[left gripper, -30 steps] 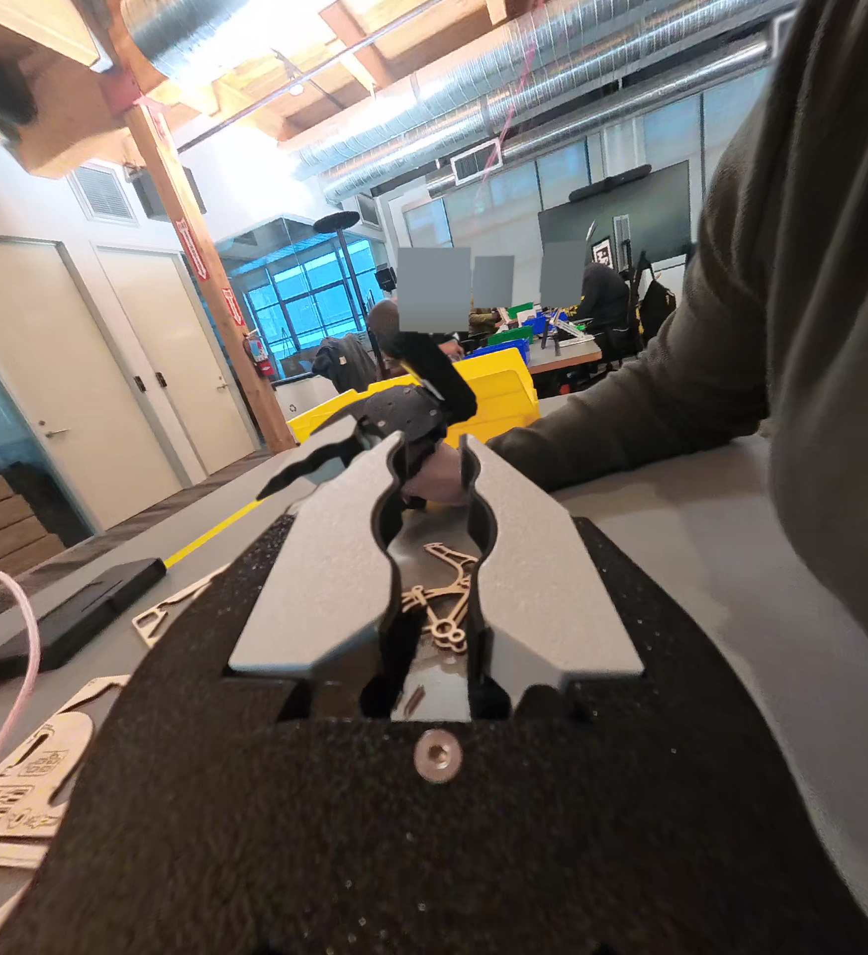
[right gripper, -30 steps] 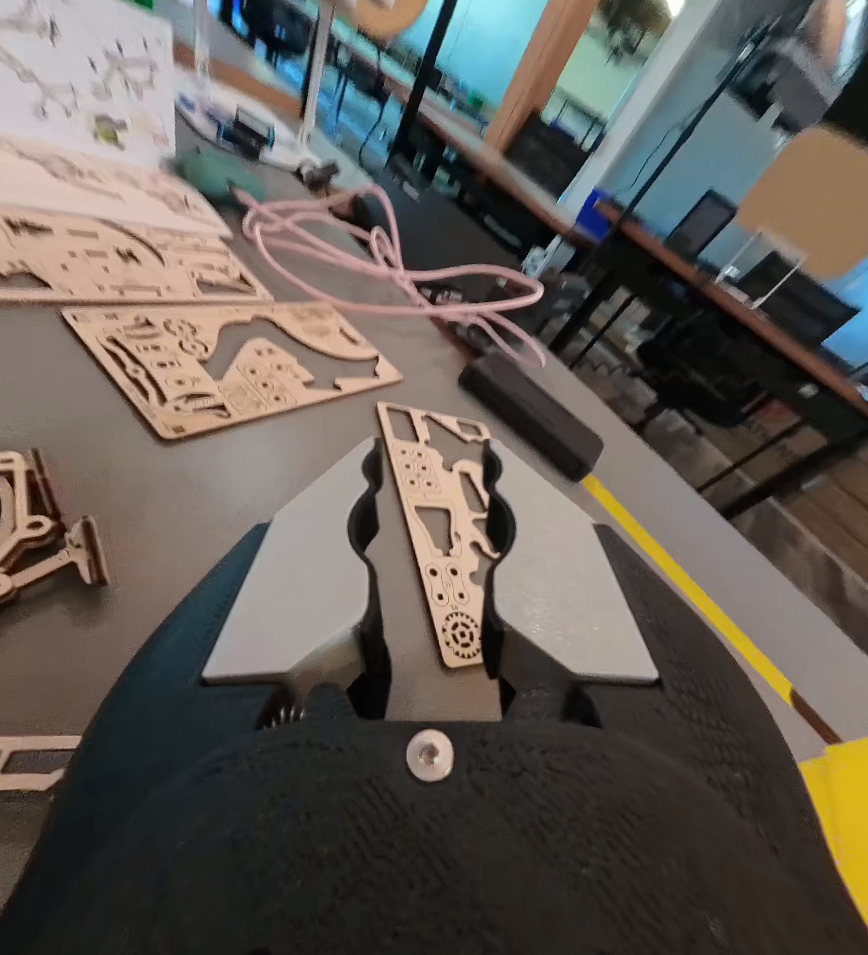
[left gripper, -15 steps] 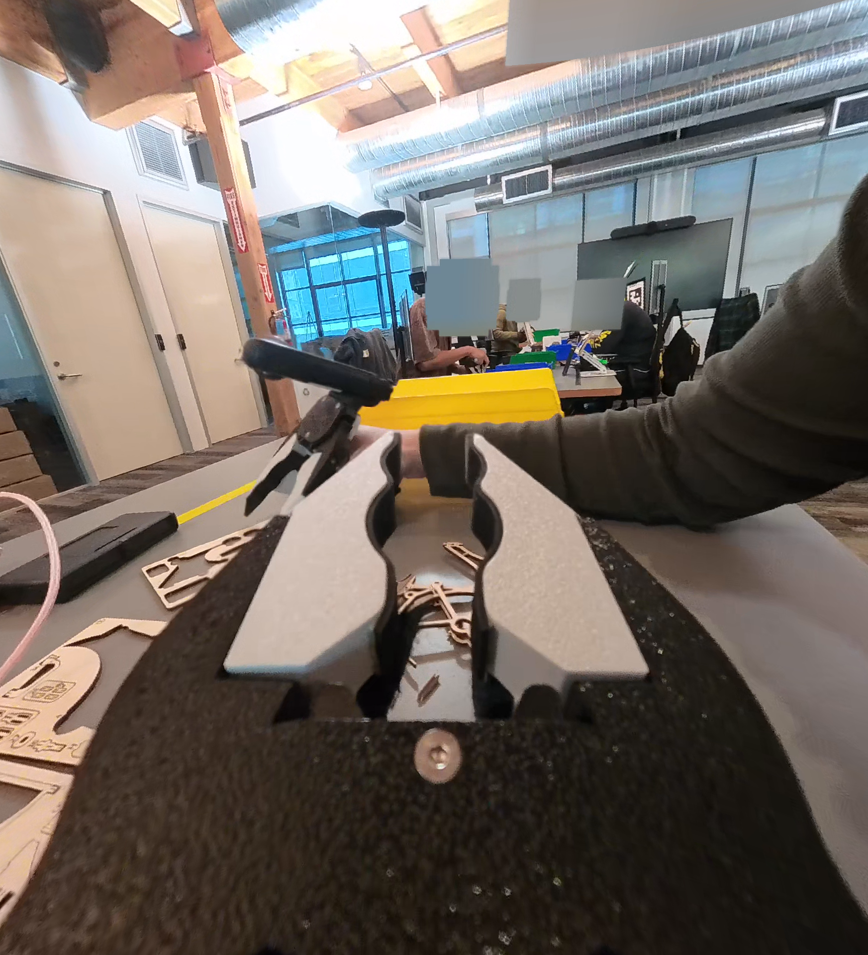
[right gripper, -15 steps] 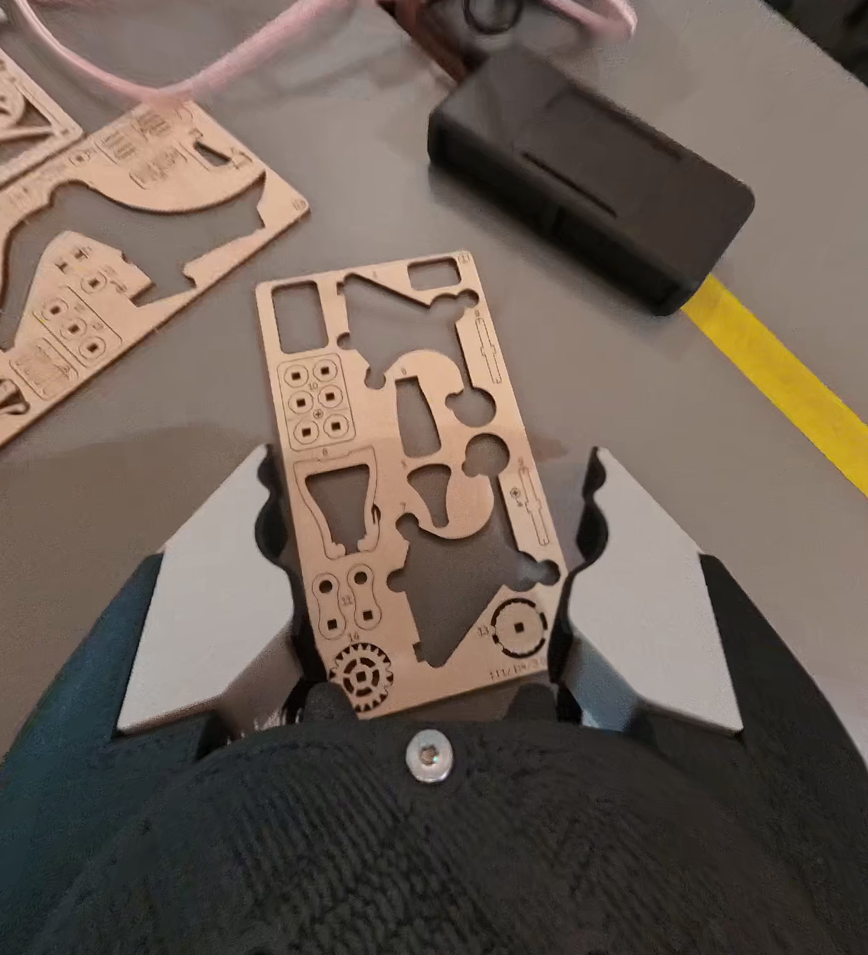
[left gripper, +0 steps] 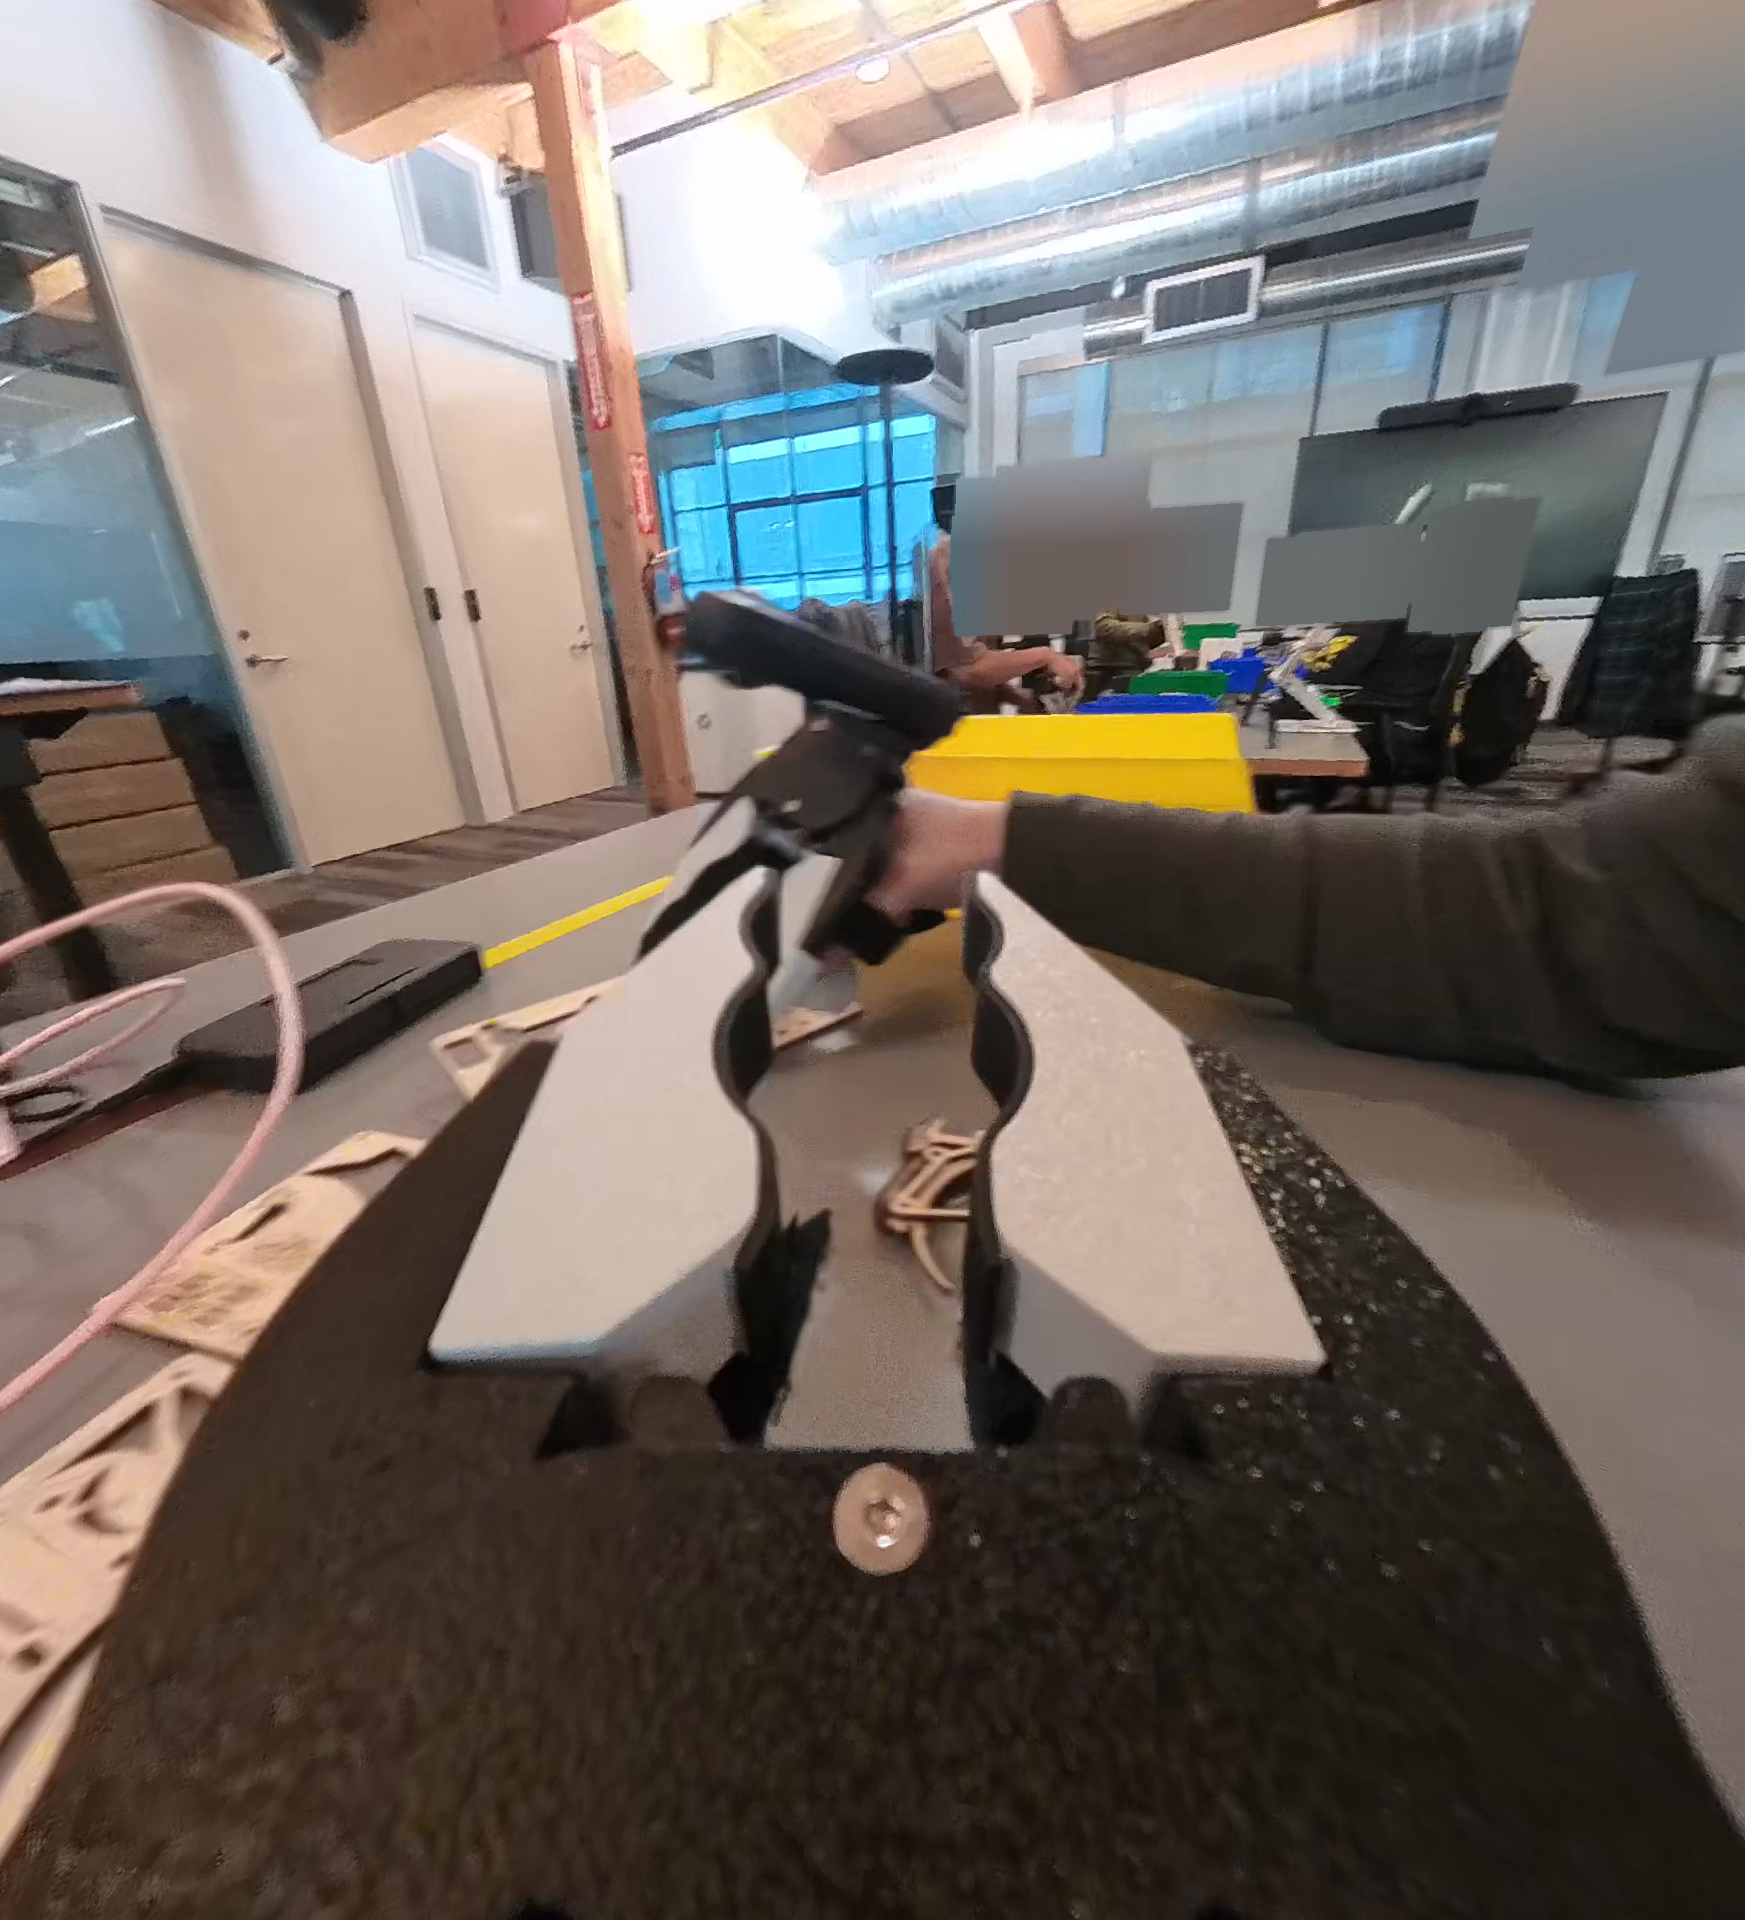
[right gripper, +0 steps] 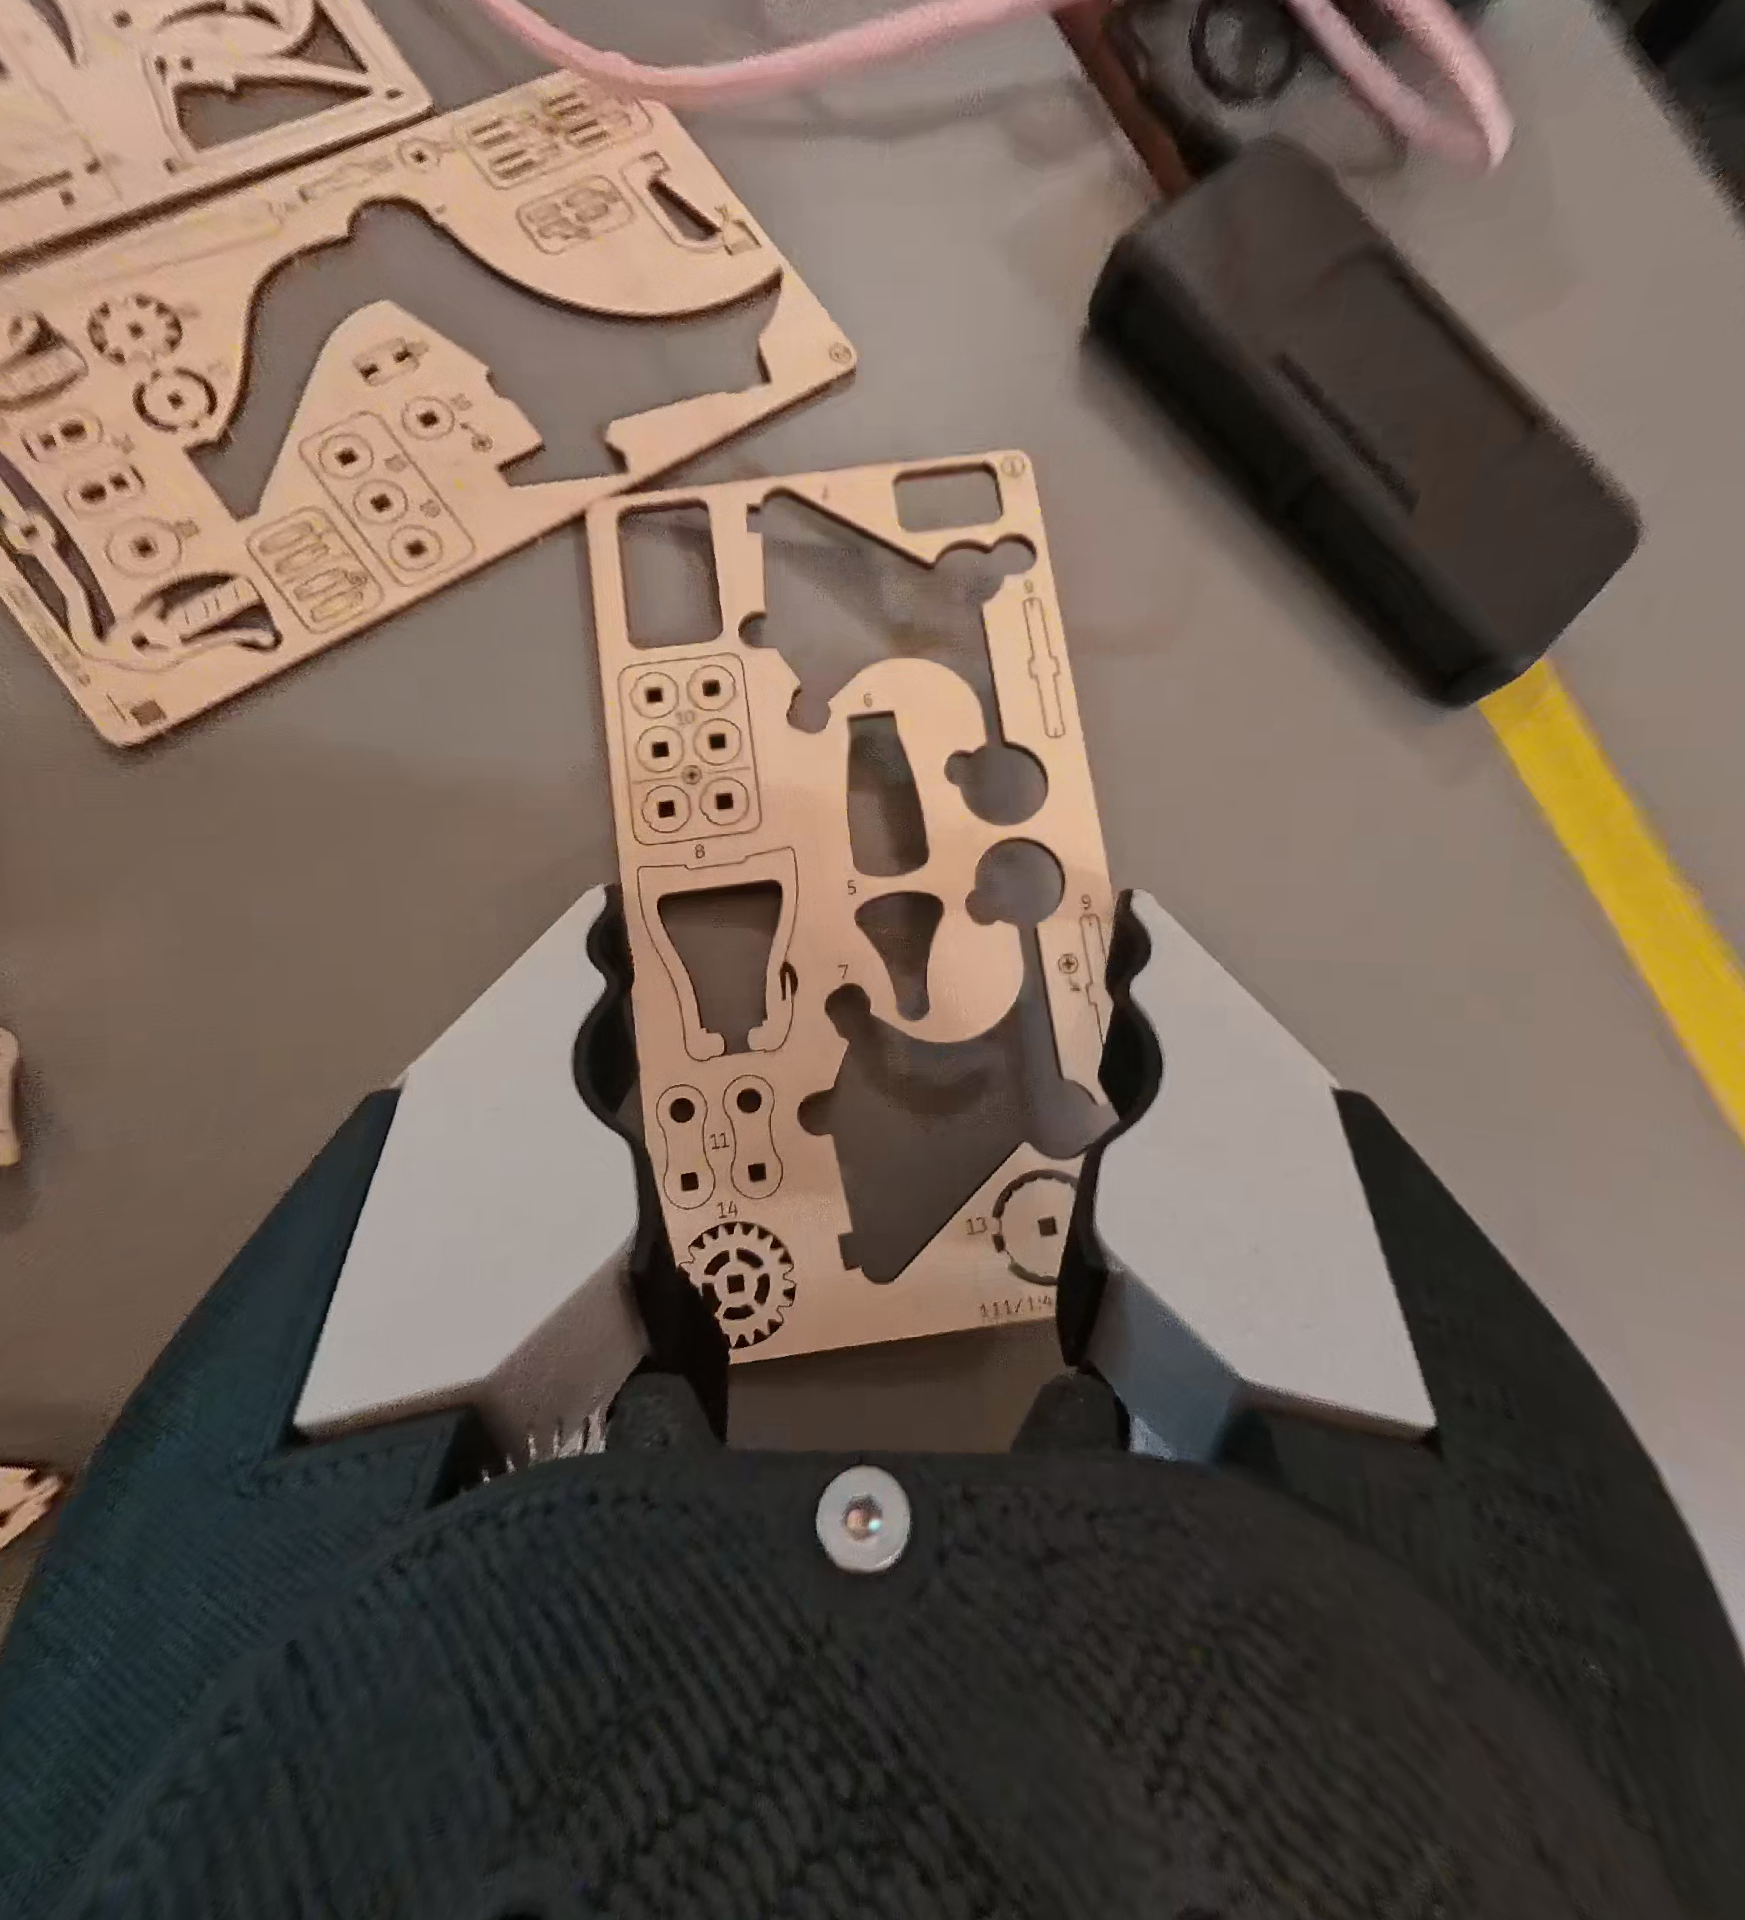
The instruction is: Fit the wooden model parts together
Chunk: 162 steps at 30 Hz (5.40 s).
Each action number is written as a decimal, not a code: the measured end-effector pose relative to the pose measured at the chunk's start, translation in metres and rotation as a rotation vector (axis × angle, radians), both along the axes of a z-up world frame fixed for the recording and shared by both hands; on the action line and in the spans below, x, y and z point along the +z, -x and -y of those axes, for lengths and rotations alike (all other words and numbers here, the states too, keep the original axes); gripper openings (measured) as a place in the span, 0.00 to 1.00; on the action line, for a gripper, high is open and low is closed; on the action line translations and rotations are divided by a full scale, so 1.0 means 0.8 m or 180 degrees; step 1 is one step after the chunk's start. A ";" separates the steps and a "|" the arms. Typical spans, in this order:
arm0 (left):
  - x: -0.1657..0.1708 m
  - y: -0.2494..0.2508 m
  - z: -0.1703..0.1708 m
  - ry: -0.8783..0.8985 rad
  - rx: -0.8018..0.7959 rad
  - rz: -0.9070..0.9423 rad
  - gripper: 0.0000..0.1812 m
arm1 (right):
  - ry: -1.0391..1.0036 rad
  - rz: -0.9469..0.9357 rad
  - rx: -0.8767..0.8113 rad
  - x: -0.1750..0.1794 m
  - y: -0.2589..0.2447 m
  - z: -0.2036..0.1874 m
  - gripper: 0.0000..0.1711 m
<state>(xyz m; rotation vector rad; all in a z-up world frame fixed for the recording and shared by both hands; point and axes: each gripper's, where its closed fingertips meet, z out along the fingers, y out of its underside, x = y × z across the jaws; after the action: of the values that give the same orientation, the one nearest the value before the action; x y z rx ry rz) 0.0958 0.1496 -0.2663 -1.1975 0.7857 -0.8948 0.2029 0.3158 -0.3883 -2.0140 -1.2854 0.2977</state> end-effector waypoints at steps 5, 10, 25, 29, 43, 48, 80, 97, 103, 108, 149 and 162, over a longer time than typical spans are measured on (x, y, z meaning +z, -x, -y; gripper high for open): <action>0.014 0.021 -0.076 0.0533 0.0536 -0.0074 0.30 | -0.1075 0.0353 0.0323 0.021 0.007 0.018 0.53; -0.054 -0.016 -0.144 0.1513 0.0551 -0.0833 0.37 | -0.1872 0.0445 0.0582 0.035 0.013 0.027 0.53; -0.108 -0.065 -0.169 0.3044 -0.0544 -0.0538 0.02 | -0.2298 0.0323 0.0805 0.044 0.011 0.039 0.53; -0.077 -0.059 -0.157 0.2796 -0.0866 -0.0502 0.00 | -0.2493 0.0063 0.0808 0.069 0.011 0.043 0.45; 0.082 -0.023 -0.088 0.2073 -0.1591 -0.0125 0.00 | -0.1303 -0.2394 0.0387 0.283 -0.009 0.093 0.34; 0.098 -0.021 -0.066 0.1881 -0.1613 -0.0318 0.00 | -0.0519 -0.2614 0.0448 0.298 -0.020 0.116 0.31; 0.202 0.013 -0.064 0.1341 -0.1463 0.1028 0.27 | 0.0477 -0.3963 0.1075 0.331 0.034 0.154 0.00; 0.194 -0.037 -0.041 0.0689 -0.1258 0.1048 0.00 | 0.0000 -0.3907 0.1029 0.325 0.059 0.153 0.08; 0.153 -0.049 -0.057 0.0885 -0.1035 0.0223 0.00 | -0.0861 -0.2962 0.0318 0.315 0.024 0.115 0.40; 0.109 -0.074 -0.045 0.1074 -0.1245 -0.0446 0.00 | -0.0402 -0.2776 0.0618 0.300 0.045 0.135 0.37; 0.136 -0.063 -0.050 0.1062 -0.1433 0.0231 0.00 | 0.0201 -0.3494 0.0915 0.313 0.054 0.152 0.00; 0.147 -0.061 -0.045 0.1038 -0.1591 0.0433 0.03 | 0.0084 -0.3499 0.0962 0.317 0.056 0.155 0.00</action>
<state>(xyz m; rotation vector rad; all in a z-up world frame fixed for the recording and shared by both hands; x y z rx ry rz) 0.1449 0.1852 -0.1490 -1.2232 0.8659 -1.5469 0.1582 0.1915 -0.1347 -1.2633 -0.8173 1.3364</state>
